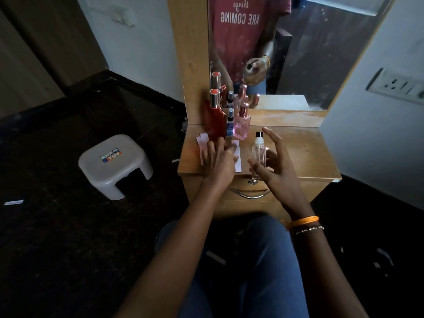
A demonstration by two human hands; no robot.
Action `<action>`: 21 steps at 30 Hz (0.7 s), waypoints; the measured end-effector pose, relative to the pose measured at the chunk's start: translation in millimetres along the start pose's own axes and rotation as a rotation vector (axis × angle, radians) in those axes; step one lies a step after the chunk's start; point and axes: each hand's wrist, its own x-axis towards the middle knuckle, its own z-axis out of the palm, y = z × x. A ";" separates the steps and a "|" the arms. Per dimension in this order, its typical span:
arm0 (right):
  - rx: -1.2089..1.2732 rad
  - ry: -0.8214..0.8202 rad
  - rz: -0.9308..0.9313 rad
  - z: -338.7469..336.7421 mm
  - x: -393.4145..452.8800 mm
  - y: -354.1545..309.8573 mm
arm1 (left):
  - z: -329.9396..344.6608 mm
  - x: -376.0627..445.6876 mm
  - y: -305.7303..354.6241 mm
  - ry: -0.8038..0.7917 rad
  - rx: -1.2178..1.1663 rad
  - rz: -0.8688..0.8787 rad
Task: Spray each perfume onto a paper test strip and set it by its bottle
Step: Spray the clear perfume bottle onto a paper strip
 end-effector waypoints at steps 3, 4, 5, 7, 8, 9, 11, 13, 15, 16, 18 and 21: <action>0.002 -0.010 0.003 1.0 -2.0 1.1 | -2.0 4.7 2.1 -0.053 0.034 -0.009; 0.003 -0.011 0.008 1.2 -2.6 1.4 | -2.2 5.5 3.4 -0.084 0.048 -0.005; 0.003 -0.010 0.014 1.2 -3.3 1.4 | -1.8 5.3 4.5 -0.110 0.054 0.001; -0.002 -0.009 0.018 1.2 -3.9 0.8 | -1.3 4.7 6.2 -0.131 0.045 0.011; -0.005 -0.010 0.019 1.1 -4.2 0.9 | -1.3 4.4 6.2 -0.134 0.038 0.010; -0.005 -0.010 0.021 0.8 -4.8 1.1 | -1.1 4.4 5.5 -0.133 0.030 0.008; -0.003 -0.009 0.025 0.0 -5.8 2.0 | -1.1 4.8 3.9 -0.122 0.019 0.004; -0.005 -0.014 0.040 0.8 -6.4 3.3 | -1.5 5.0 2.0 -0.102 0.021 0.016; -0.005 -0.020 0.057 2.3 -6.2 5.5 | -1.2 3.7 0.5 -0.090 0.023 0.034; -0.004 -0.021 0.064 3.0 -5.9 6.7 | -0.9 2.0 0.2 -0.089 0.020 0.038; 0.000 -0.016 0.075 3.1 -5.8 8.4 | 0.0 -2.0 0.2 -0.089 0.020 0.044; -0.013 -0.005 0.084 4.1 -6.2 11.7 | -1.6 -6.7 -0.1 -0.104 0.039 0.061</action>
